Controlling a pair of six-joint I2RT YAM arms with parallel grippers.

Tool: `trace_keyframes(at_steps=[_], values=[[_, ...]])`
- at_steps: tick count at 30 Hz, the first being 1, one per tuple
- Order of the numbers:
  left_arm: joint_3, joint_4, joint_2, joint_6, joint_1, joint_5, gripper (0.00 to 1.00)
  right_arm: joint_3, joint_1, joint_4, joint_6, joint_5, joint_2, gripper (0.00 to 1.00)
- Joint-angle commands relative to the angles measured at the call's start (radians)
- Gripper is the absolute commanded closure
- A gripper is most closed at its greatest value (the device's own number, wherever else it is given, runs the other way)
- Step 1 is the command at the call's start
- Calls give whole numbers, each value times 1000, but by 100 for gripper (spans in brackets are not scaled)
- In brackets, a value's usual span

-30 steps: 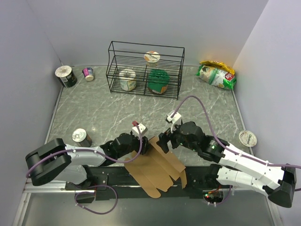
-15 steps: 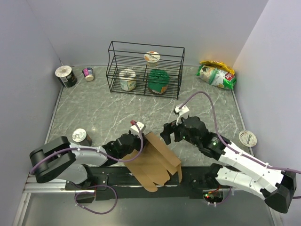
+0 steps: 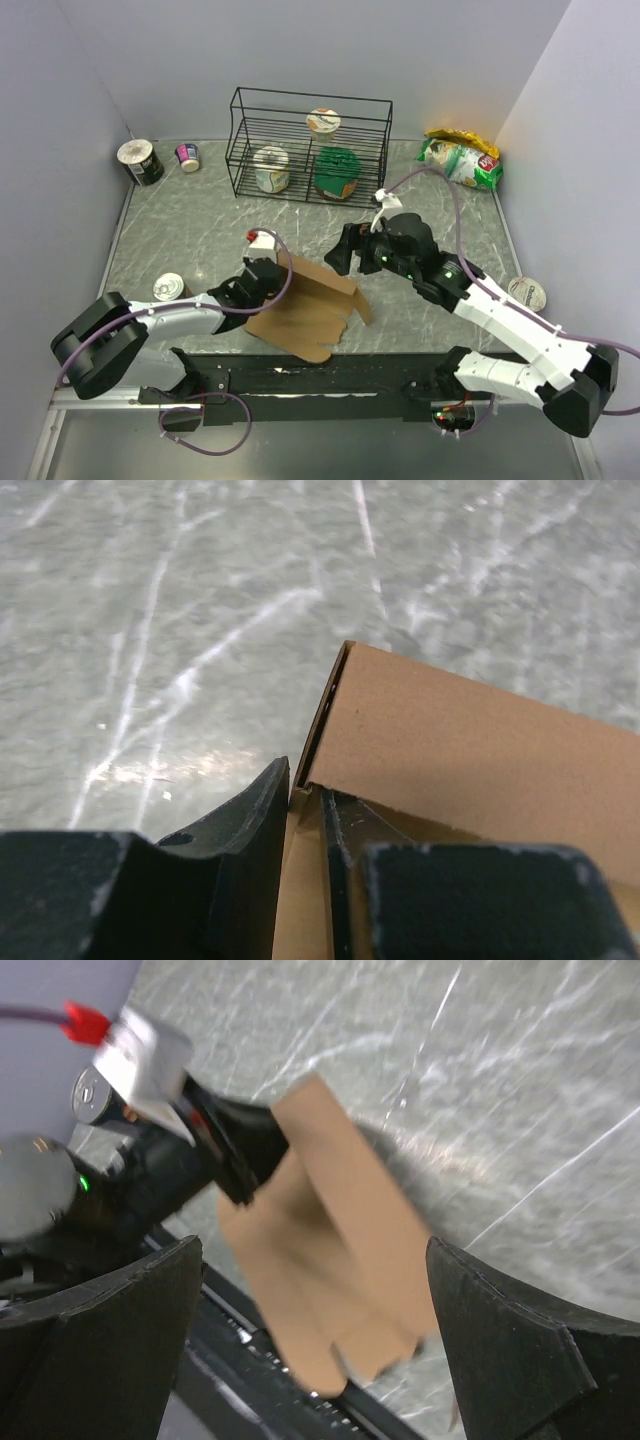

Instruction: Fold the paper box

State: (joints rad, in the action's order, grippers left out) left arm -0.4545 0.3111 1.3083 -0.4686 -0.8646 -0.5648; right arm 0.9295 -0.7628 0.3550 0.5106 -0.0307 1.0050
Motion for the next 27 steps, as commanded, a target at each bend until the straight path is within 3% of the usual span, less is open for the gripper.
trace_keyframes(at_steps=[1,7,14,21,27], values=[[-3,17,-11,-13,42,23,76,-15,22,-30,129,-57,43,4],[49,97,-12,5,42,8,76,-31,34,-79,167,-51,79,5],[74,121,-24,-2,42,-9,77,34,43,12,206,-5,207,5],[76,135,-21,2,42,5,78,-35,43,-30,252,23,214,6],[73,137,-15,5,42,13,78,-43,62,-65,246,-29,267,7]])
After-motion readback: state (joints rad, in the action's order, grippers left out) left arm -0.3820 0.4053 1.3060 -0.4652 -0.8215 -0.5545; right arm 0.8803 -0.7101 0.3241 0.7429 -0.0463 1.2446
